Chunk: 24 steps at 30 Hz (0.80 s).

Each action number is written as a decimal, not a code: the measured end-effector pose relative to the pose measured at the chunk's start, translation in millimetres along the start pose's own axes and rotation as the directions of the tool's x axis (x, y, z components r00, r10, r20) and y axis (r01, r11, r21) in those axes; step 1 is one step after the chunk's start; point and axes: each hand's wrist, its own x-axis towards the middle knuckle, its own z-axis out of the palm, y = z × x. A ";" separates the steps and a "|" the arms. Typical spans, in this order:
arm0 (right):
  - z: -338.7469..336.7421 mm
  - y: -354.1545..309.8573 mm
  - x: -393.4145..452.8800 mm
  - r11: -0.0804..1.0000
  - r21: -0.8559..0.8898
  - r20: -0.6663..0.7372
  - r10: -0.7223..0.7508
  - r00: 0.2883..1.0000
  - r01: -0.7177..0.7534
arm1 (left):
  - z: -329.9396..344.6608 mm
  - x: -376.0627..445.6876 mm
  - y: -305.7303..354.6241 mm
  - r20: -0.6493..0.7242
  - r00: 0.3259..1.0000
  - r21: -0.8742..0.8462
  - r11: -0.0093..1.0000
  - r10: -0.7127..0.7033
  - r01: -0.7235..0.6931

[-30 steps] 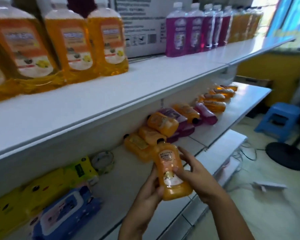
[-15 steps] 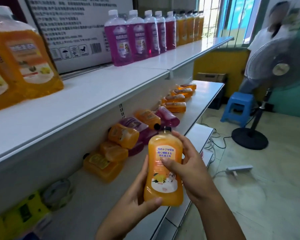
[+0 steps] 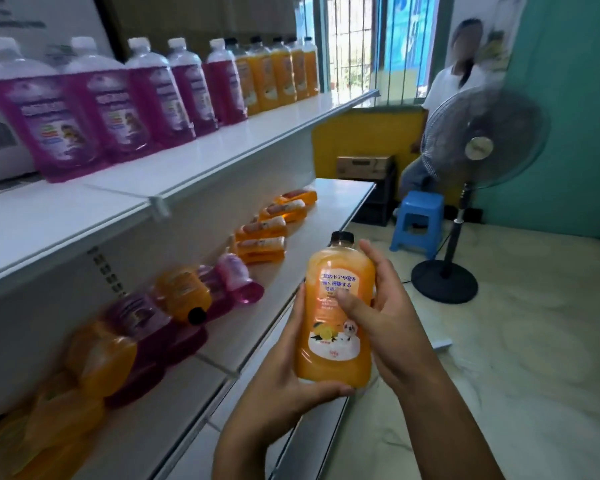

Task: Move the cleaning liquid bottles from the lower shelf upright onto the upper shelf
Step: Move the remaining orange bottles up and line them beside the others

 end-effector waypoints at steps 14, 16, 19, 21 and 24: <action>-63.4 -62.1 150.3 0.897 -0.358 0.267 -0.166 0.949 0.258 | 6.3 165.5 33.9 -0.082 0.975 0.079 0.976 0.208 -0.201; -61.1 -82.2 194.7 0.865 -0.354 0.349 -0.229 0.909 0.354 | -3.6 202.1 50.2 -0.158 0.944 0.170 0.950 0.290 -0.264; -52.5 -105.8 260.5 0.803 -0.354 0.410 -0.326 0.852 0.479 | -22.9 258.1 75.6 -0.181 0.902 0.283 0.899 0.392 -0.334; -45.1 -118.9 299.2 0.776 -0.338 0.451 -0.362 0.815 0.532 | -35.1 290.0 92.3 -0.203 0.878 0.360 0.867 0.434 -0.345; -39.5 -134.7 348.3 0.723 -0.327 0.513 -0.405 0.757 0.609 | -52.9 327.2 108.7 -0.253 0.833 0.501 0.803 0.492 -0.323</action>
